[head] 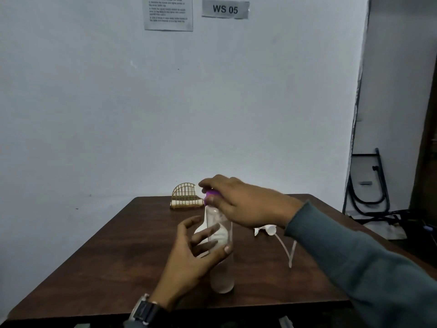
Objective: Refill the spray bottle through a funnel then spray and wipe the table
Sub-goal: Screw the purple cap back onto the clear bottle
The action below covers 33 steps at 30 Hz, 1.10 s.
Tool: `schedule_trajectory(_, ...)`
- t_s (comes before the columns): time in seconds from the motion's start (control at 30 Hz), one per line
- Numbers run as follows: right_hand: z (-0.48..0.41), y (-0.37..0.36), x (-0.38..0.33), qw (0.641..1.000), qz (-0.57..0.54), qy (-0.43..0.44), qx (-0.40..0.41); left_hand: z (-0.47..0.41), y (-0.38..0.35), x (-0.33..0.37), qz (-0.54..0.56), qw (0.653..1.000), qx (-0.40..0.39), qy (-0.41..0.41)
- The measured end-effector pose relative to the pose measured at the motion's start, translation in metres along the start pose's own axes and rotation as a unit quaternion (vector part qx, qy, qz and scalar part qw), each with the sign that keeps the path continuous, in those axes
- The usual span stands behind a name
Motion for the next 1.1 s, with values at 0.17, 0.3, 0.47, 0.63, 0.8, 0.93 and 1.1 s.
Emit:
schedule_trajectory(0.17, -0.001, 0.011, 0.003, 0.999, -0.008, -0.002, -0.032, -0.008, 0.001, -0.003, -0.063, 0.998, -0.022, -0.012)
schedule_trajectory(0.3, 0.005, 0.012, 0.003, 0.999, -0.031, -0.017, 0.002, -0.01, -0.006, -0.012, -0.067, 0.998, -0.004, -0.007)
schedule_trajectory(0.47, 0.013, 0.01, -0.001, 0.991, -0.041, -0.039, 0.123, -0.004, -0.015, -0.01, -0.102, 0.993, 0.047, -0.034)
schedule_trajectory(0.63, 0.008, 0.006, -0.007, 0.987, -0.041, -0.062, 0.144, -0.001, -0.017, -0.014, -0.11, 0.988, 0.098, -0.039)
schedule_trajectory(0.8, 0.007, 0.002, -0.005, 0.983, -0.056, -0.084, 0.152, 0.002, -0.022, -0.01, -0.13, 0.982, 0.131, -0.051)
schedule_trajectory(0.93, 0.01, 0.003, -0.004, 0.986, -0.069, -0.062, 0.138, 0.01, -0.024, -0.011, -0.148, 0.974, 0.15, -0.085)
schedule_trajectory(1.1, 0.018, 0.004, 0.011, 0.984, -0.161, -0.024, 0.076, 0.018, -0.025, -0.012, -0.109, 0.977, 0.153, -0.098)
Point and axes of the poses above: each hand's wrist, its own z-axis away from the middle knuckle, its own y-axis out of the back of the hand, x = y × z, the point moved 5 cm from there along -z, towards the middle knuckle, and after that the axes turned 1 degree about y, right-handed, at the moved point
